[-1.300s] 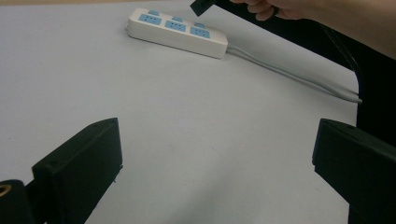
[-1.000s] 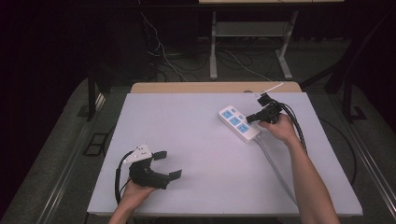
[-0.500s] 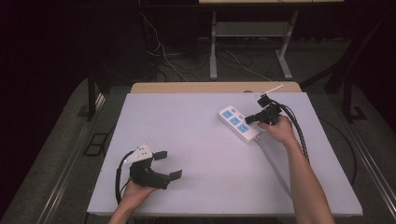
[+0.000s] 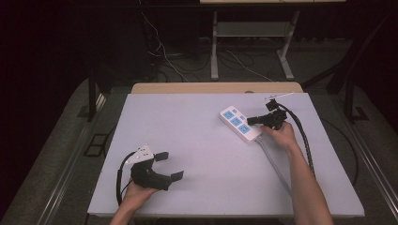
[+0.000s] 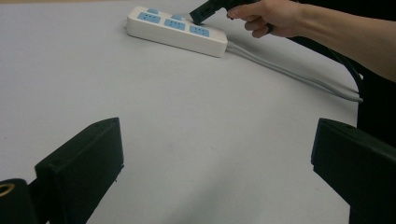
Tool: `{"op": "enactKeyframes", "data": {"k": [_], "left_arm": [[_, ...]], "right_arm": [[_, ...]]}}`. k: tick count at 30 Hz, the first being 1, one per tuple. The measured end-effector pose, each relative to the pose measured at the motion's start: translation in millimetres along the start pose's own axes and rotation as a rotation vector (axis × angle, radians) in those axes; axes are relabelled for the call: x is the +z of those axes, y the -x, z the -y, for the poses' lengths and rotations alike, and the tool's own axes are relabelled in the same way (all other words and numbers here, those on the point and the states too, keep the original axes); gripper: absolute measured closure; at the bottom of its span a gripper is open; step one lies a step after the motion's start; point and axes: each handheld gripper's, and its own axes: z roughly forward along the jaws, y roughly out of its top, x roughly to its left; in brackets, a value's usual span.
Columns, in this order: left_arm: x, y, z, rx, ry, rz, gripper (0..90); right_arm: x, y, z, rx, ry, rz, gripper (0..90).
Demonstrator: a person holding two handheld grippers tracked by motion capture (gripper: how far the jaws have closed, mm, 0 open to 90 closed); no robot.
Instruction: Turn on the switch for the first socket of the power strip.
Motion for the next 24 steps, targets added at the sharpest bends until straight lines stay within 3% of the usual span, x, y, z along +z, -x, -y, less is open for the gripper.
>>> {"op": "enactKeyframes", "data": {"k": [8, 11, 14, 19, 24], "left_arm": [[0.4, 0.0, 0.2, 0.005, -0.003, 0.002, 0.8], [-0.4, -1.1, -0.1, -0.002, 0.003, -0.002, 0.8], [-0.5, -1.8, -0.1, -0.005, 0.005, -0.003, 0.8], [-1.2, -2.3, 0.0, -0.005, 0.005, -0.002, 0.8], [-2.4, -2.5, -0.1, -0.005, 0.011, -0.005, 0.8]], "right_arm": [[0.1, -1.9, 0.2, -0.006, -0.001, 0.017, 90.0], [0.4, -8.9, -3.0, -0.057, -0.025, 0.062, 90.0], [1.3, -12.1, -8.2, -0.076, -0.055, 0.084, 90.0], [3.6, -22.2, -18.7, -0.145, -0.134, 0.14, 90.0], [0.6, -26.1, -24.7, -0.151, -0.136, 0.13, 90.0]]}}
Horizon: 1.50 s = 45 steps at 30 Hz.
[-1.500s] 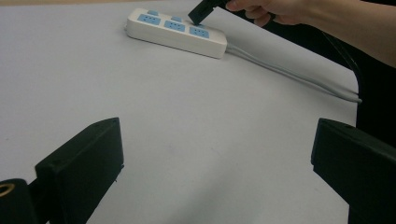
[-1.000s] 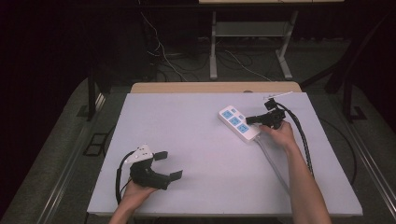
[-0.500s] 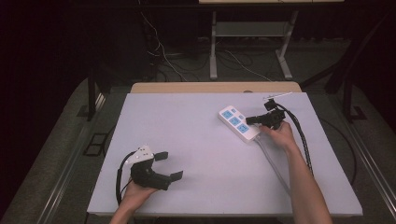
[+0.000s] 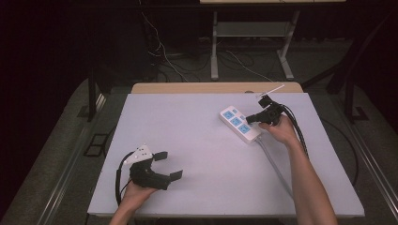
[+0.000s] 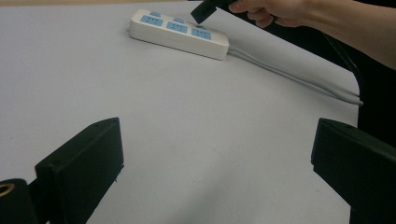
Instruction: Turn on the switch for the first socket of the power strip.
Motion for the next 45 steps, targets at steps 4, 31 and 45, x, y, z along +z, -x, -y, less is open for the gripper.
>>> {"op": "enactKeyframes", "data": {"k": [4, 31, 45], "left_arm": [[0.6, 0.9, 0.0, 0.002, -0.004, 0.003, 0.8], [2.8, 5.8, 0.0, 0.007, -0.002, 0.009, 0.8], [2.3, 6.2, 0.1, -0.001, 0.005, 0.007, 0.8]], "right_arm": [[-3.1, -1.4, -0.1, 0.0, 0.002, -0.002, 90.0], [-61.2, -10.9, 9.8, 0.007, 0.047, 0.057, 90.0], [-80.6, -28.9, 31.7, 0.036, 0.072, 0.064, 89.6]]}}
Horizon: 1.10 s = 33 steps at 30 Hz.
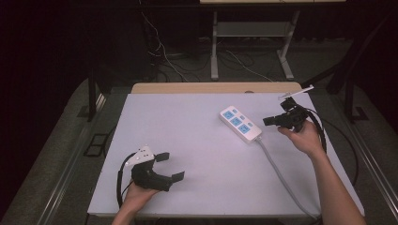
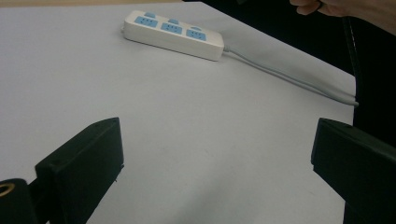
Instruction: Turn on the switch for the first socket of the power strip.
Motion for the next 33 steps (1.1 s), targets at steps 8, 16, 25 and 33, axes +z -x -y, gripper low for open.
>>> {"op": "enactKeyframes", "data": {"k": [8, 16, 25, 33], "left_arm": [[0.2, 0.4, 0.0, 0.002, 0.0, 0.0, 0.8], [0.4, 0.5, 0.0, 0.004, 0.001, 0.001, 0.8], [0.6, 1.4, 0.0, 0.003, -0.001, 0.001, 0.8], [0.7, 1.1, 0.0, 0.004, -0.002, 0.002, 0.8]], "right_arm": [[-14.9, -9.6, 8.2, 0.041, 0.041, -0.012, 72.2], [-21.9, -21.1, 15.5, 0.088, 0.071, 0.001, 20.9], [-26.4, -38.0, 32.4, 0.079, 0.111, -0.027, 0.2], [-32.1, -48.4, 48.4, 0.069, 0.134, -0.063, 0.2]]}}
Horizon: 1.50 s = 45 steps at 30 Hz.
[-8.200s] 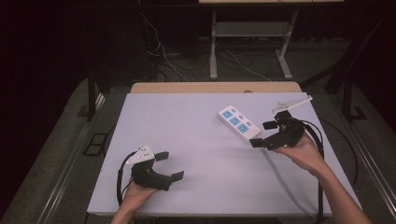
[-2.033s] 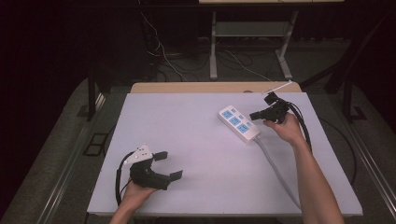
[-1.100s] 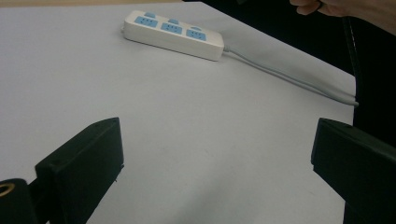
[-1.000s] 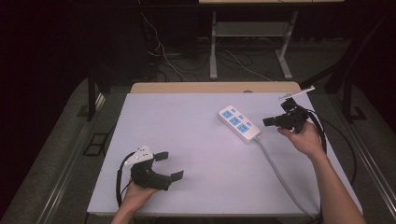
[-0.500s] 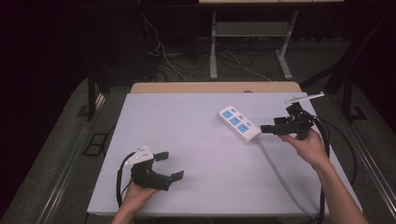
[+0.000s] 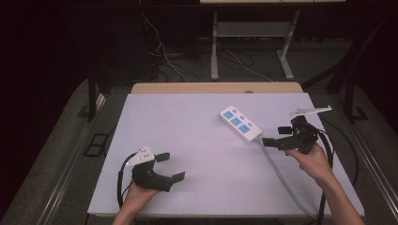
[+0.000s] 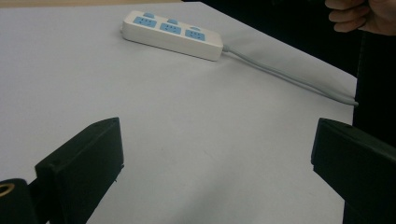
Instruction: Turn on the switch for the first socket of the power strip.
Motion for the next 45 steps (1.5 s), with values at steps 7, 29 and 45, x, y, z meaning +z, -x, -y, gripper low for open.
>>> {"op": "enactKeyframes", "data": {"k": [7, 29, 45], "left_arm": [[0.0, -0.4, 0.0, 0.002, -0.001, 0.0, 0.8], [0.7, -2.5, 1.0, -0.003, -0.017, 0.002, 0.8], [3.0, -5.0, 2.9, -0.011, -0.04, 0.003, 0.8]], "right_arm": [[-6.0, -6.1, 13.4, -0.009, 0.014, -0.011, 0.2], [-5.5, -19.4, 67.9, 0.002, 0.039, -0.056, 0.2], [6.1, -26.8, 106.3, -0.034, 0.075, -0.035, 0.3]]}}
